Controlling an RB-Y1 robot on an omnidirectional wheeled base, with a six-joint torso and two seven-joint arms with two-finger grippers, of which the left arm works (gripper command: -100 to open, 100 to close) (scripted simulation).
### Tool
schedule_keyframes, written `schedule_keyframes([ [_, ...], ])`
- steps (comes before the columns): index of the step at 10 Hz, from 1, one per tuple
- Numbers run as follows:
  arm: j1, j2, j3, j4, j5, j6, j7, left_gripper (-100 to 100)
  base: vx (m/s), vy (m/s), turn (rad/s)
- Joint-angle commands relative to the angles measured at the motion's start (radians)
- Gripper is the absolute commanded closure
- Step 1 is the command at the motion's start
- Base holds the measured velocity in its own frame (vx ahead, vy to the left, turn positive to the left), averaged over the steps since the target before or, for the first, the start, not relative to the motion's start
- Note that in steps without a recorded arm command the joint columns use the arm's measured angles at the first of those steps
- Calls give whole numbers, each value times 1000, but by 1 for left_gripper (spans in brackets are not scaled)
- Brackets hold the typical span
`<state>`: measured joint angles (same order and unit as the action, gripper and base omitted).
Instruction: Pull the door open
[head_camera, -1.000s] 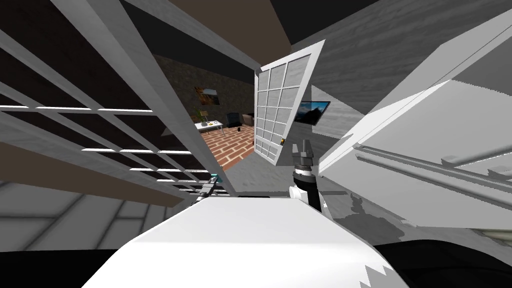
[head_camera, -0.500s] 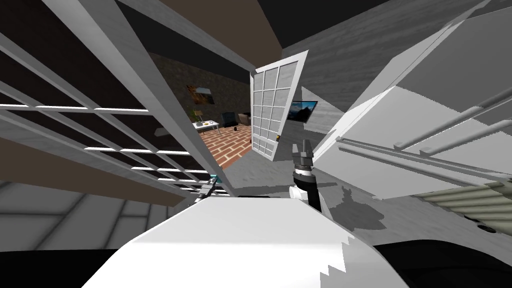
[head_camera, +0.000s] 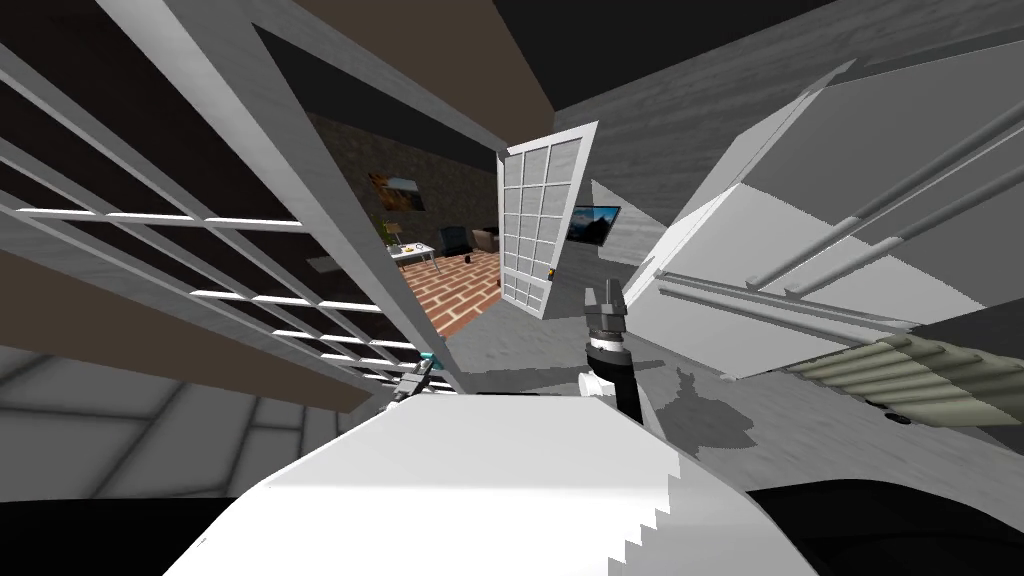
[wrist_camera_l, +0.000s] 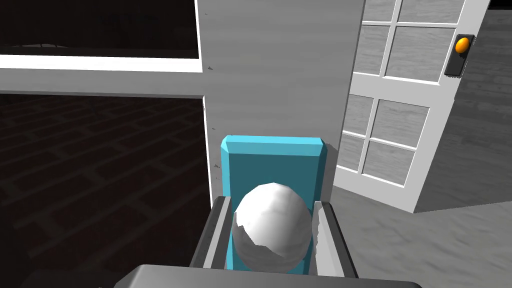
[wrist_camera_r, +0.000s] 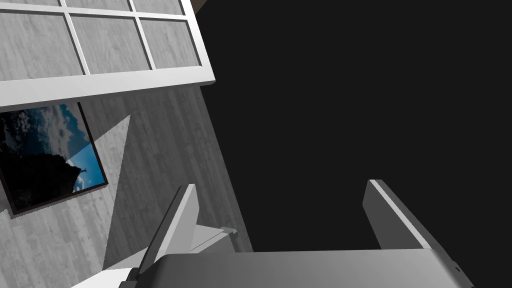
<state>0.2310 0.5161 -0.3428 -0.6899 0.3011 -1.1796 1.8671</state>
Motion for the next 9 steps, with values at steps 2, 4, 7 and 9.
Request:
schedule_keyframes([
  [2,24,9,-22,9,-21,-54,6,100,-6,-32,31],
  [4,36,14,-35,19,-33,-87,10,100,-2,-11,9],
  [7,48,20,-49,29,-46,-121,14,100,-18,-7,2],
  [9,61,26,-62,40,-59,-156,18,100,-26,12,3],
])
